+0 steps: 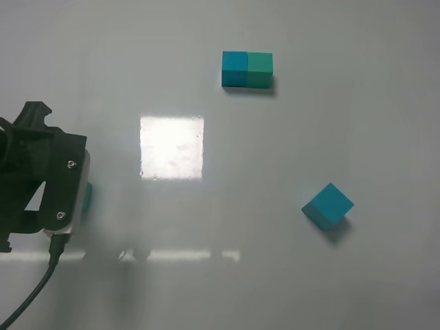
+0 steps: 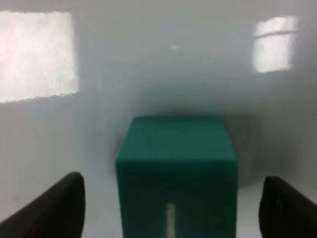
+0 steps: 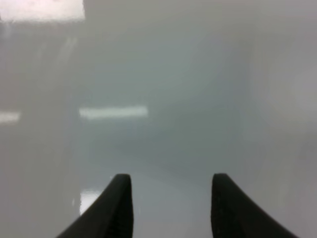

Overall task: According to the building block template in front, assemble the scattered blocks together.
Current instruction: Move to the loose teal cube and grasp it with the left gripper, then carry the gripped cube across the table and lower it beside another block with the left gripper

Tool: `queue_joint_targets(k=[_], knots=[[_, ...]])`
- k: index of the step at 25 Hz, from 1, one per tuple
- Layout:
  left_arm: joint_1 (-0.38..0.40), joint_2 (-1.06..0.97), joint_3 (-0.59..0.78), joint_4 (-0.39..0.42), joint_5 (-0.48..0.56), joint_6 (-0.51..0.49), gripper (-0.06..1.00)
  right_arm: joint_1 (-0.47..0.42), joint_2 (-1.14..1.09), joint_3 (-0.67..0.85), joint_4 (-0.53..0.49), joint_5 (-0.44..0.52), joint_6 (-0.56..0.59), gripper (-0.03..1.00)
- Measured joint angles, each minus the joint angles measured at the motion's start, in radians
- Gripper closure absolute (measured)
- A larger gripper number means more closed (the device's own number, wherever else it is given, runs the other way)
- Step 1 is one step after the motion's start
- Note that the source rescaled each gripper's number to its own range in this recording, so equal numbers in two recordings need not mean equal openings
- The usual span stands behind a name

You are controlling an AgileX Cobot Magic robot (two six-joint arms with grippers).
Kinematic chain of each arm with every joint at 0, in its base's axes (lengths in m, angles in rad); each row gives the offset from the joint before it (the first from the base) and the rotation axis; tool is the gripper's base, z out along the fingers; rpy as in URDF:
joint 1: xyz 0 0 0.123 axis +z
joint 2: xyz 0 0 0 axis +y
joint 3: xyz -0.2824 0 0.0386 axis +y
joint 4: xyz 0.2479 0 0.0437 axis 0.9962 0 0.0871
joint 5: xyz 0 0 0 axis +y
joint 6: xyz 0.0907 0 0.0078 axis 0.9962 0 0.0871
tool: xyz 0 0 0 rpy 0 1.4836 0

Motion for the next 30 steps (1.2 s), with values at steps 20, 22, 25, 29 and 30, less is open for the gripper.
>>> queue_joint_targets(k=[20, 22, 25, 29, 30], knots=[[0.000, 0.060, 0.000, 0.004, -0.031, -0.020, 0.91, 0.000, 0.000, 0.000, 0.000, 0.000, 0.000, 0.97], [0.000, 0.060, 0.000, 0.005, -0.031, -0.026, 0.91, 0.000, 0.000, 0.000, 0.000, 0.000, 0.000, 0.97], [-0.001, 0.056, -0.002, 0.006, -0.030, -0.036, 0.91, 0.000, 0.000, 0.000, 0.000, 0.000, 0.000, 0.97], [-0.066, 0.052, -0.097, 0.009, 0.057, -0.096, 0.91, 0.000, 0.000, 0.000, 0.000, 0.000, 0.000, 0.97], [-0.096, 0.050, -0.135, 0.009, 0.072, -0.108, 0.91, 0.000, 0.000, 0.000, 0.000, 0.000, 0.000, 0.97]])
